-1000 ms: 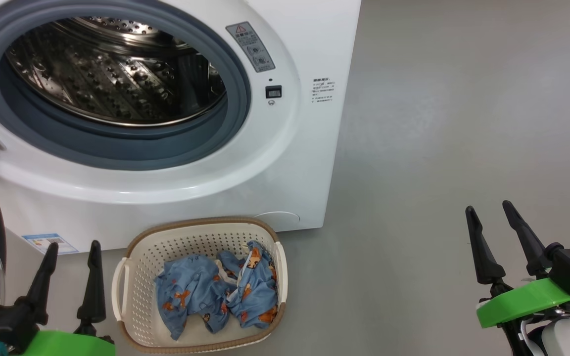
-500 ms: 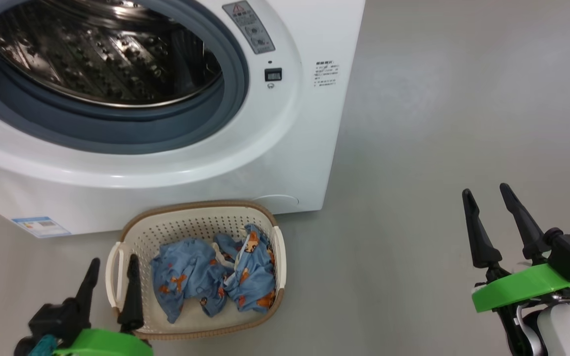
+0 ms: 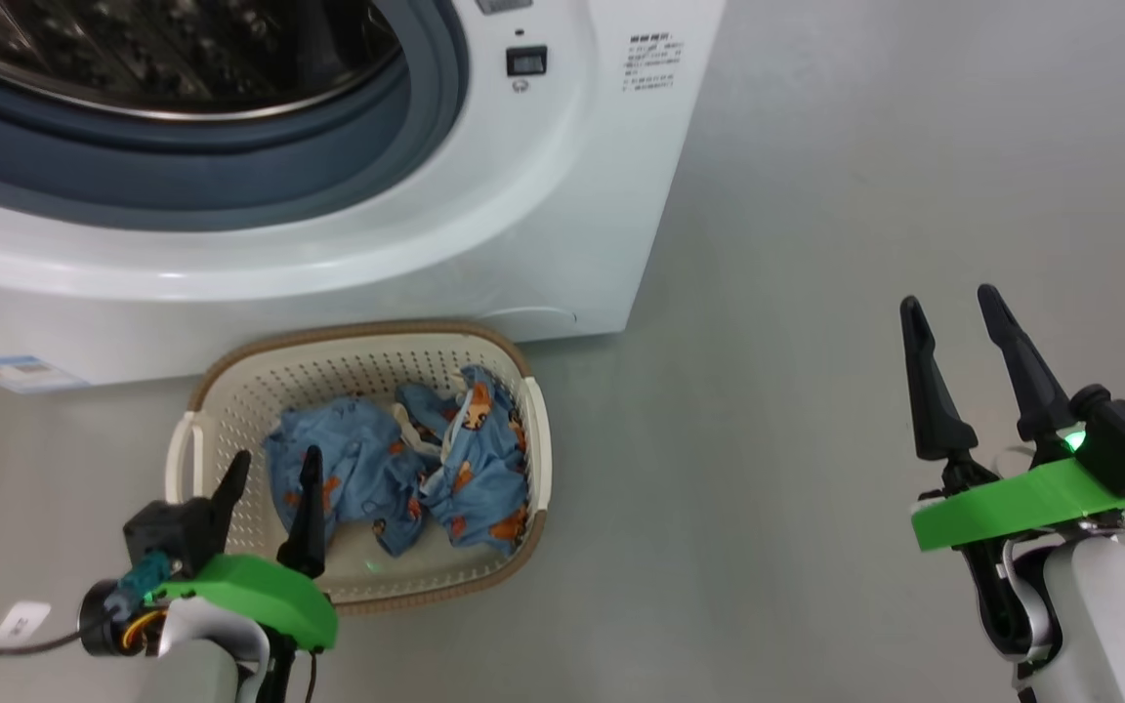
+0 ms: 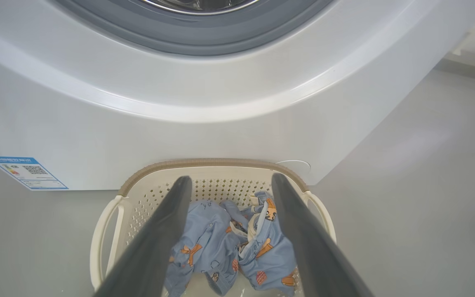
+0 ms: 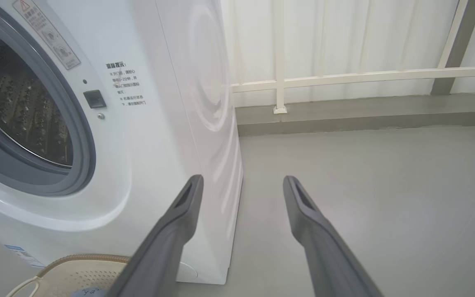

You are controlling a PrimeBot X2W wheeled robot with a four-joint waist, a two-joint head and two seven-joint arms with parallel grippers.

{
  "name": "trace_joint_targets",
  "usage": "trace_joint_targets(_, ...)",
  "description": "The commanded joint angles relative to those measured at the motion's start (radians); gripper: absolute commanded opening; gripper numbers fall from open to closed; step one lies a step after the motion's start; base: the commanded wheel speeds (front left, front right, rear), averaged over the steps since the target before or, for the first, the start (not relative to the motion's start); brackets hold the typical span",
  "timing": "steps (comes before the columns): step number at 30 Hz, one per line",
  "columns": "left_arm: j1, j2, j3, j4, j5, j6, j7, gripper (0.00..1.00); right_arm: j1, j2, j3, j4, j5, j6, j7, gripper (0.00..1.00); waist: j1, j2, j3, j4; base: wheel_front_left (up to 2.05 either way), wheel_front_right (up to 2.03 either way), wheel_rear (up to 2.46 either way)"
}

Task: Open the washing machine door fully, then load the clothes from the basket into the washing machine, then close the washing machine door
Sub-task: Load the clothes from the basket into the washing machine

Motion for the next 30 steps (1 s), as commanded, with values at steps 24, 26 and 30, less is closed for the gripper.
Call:
trace_joint_targets(24, -0.444, 0.151, -0.109, 0.525, -0.009, 0.001, 0.039, 1.0, -0.152, 0.036, 0.075, -0.096, -0.016, 0.004, -0.009, 1.0, 0.0001, 0.0, 0.291, -0.09, 0.0, 0.0, 0.0)
trace_joint_targets(26, -0.465, 0.163, -0.112, 0.537, -0.014, 0.001, 0.058, 1.0, -0.16, 0.038, 0.078, -0.102, -0.017, 0.004, -0.009, 1.0, 0.0001, 0.0, 0.312, -0.096, 0.0, 0.0, 0.0)
trace_joint_targets(30, -0.5, 0.193, -0.118, 0.551, -0.018, 0.001, 0.092, 1.0, -0.178, 0.042, 0.086, -0.112, -0.017, 0.004, -0.009, 1.0, 0.0001, 0.0, 0.351, -0.111, 0.0, 0.0, 0.0)
